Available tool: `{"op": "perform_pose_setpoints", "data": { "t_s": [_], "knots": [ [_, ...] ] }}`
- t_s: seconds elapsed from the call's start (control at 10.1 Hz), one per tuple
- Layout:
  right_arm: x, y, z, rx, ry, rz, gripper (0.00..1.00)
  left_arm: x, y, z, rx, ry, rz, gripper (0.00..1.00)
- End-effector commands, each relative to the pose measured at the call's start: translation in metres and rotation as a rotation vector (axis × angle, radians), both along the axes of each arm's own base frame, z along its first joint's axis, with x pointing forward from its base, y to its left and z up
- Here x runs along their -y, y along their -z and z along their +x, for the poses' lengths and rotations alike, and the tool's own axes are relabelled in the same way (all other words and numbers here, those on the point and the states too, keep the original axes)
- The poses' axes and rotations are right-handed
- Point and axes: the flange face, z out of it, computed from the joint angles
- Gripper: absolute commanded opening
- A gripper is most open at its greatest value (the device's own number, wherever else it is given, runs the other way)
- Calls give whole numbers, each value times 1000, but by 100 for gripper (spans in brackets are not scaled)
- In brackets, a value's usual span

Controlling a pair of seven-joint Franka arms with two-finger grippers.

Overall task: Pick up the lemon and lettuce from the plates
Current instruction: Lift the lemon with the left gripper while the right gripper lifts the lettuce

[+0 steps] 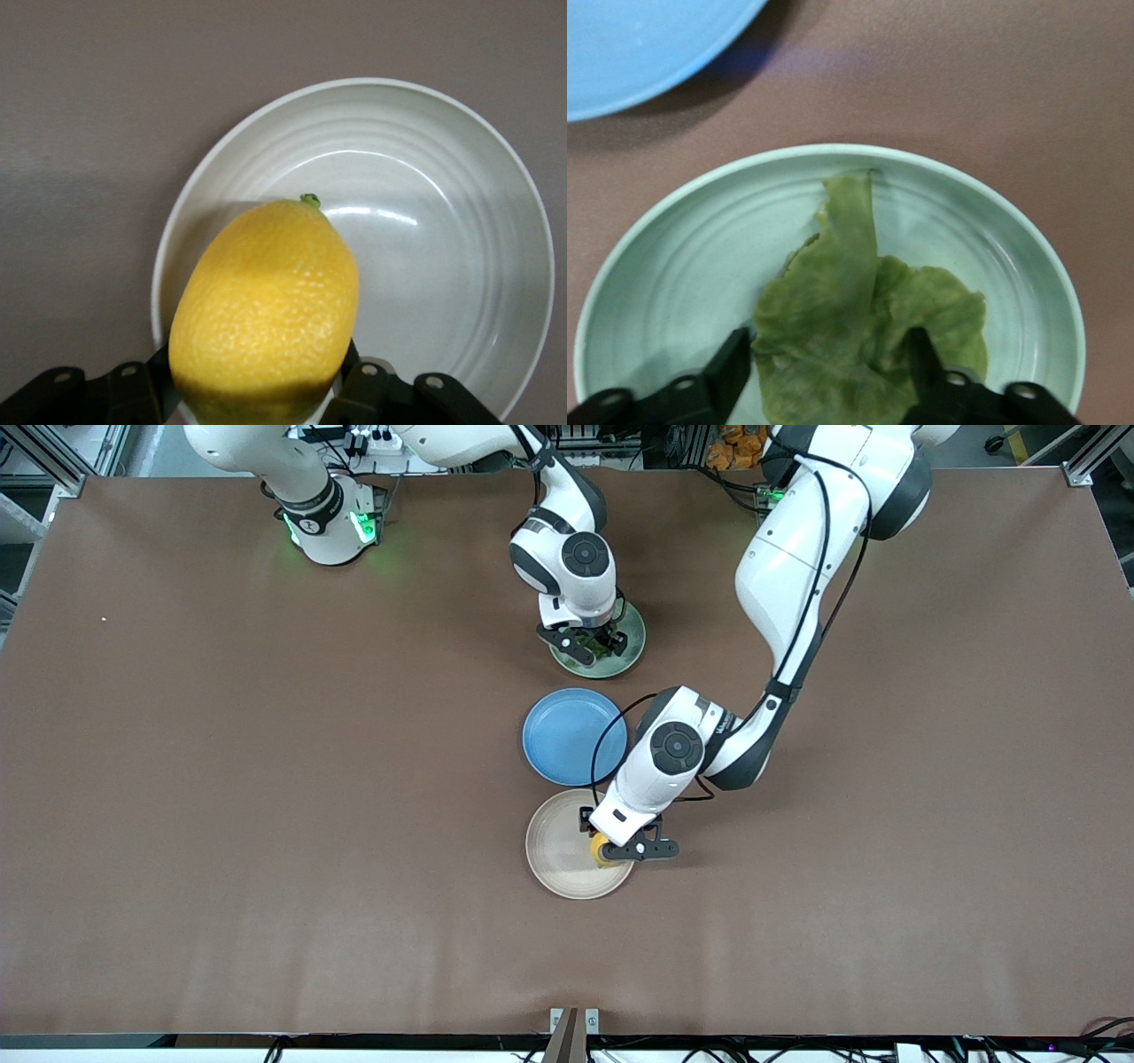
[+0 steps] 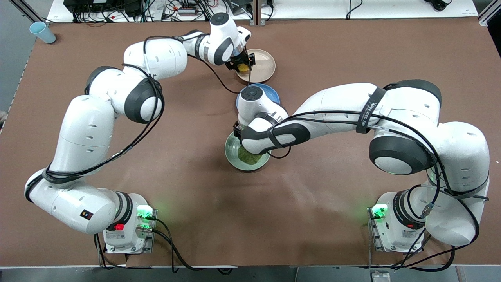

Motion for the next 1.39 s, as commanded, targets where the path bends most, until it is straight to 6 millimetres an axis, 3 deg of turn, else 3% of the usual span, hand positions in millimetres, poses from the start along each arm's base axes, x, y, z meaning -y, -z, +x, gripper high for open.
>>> {"op": "perform_pose_setpoints", "data": {
  "t_s": [0.0,0.3,0.4,0.99,1.19,1.29],
  "knots": [
    [-7,-2,3,27,25,28,9,-8,-27,0,-47,-10,7,21],
    [-8,-6,3,27,25,29,8,-14,-44,0,-78,5,35,21],
    [-8,-9,3,28,25,31,8,-28,-57,5,-99,8,58,21],
    [-4,-51,16,34,47,41,8,-136,-136,33,-200,39,148,22],
    [-1,-69,20,37,41,43,8,-184,-149,42,-237,-8,188,24],
    [3,-74,22,35,29,23,8,-197,-148,44,-252,-16,214,24]
  ]
}}
